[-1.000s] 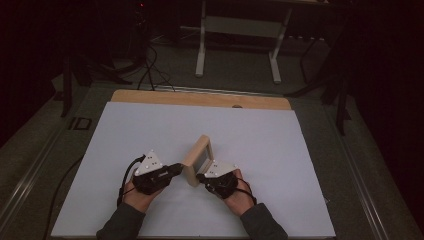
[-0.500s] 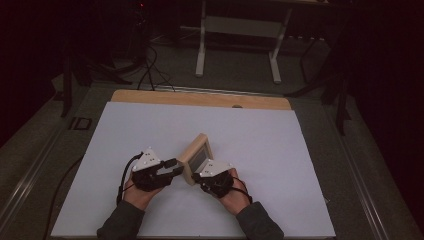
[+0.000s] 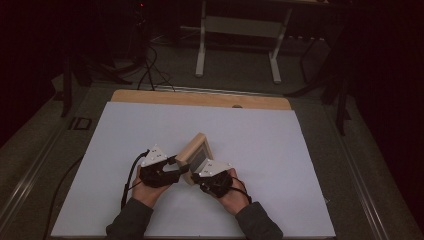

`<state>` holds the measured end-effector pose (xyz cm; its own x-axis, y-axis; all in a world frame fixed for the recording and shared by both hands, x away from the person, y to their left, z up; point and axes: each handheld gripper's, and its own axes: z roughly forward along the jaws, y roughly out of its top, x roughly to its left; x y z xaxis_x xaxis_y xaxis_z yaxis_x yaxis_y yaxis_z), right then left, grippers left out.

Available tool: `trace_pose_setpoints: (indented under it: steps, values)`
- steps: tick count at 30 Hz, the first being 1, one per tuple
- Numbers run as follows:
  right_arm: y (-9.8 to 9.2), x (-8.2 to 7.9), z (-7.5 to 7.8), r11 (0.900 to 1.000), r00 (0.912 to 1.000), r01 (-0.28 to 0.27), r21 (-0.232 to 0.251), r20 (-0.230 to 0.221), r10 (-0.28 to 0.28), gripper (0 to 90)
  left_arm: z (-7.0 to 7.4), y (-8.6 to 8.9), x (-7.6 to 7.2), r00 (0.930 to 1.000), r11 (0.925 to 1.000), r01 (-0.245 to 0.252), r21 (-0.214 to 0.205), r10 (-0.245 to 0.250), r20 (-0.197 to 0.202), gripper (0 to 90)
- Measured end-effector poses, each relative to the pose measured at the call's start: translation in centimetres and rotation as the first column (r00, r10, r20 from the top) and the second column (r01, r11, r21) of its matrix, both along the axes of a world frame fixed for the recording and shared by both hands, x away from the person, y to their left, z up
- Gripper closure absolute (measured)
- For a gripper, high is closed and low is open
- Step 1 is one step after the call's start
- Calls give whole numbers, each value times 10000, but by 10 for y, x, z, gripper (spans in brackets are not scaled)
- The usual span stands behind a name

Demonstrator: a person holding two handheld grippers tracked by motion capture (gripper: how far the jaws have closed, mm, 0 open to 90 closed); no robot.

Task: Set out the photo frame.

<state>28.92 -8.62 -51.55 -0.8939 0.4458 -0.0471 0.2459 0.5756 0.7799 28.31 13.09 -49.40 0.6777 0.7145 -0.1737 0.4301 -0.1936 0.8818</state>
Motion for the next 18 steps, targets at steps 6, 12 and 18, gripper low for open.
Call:
trace_pose_setpoints:
  steps: [6, 12, 18]
  values:
    - [3, 2, 0, 10000, 10000, 35, 62, -50, -34, 845, -1, 2, 4, 9995, 9994, -259, -220, 255, -199, 573]
    - [-8, 5, 6, 9993, 9996, 284, 251, 52, -285, 818, 0, 1, 4, 9992, 9990, 274, -342, -283, -271, 603]
    - [-32, 14, 17, 9920, 9941, 1052, 698, 176, -1067, 760, -1, 0, 3, 9987, 9984, 482, -282, -485, -123, 610]
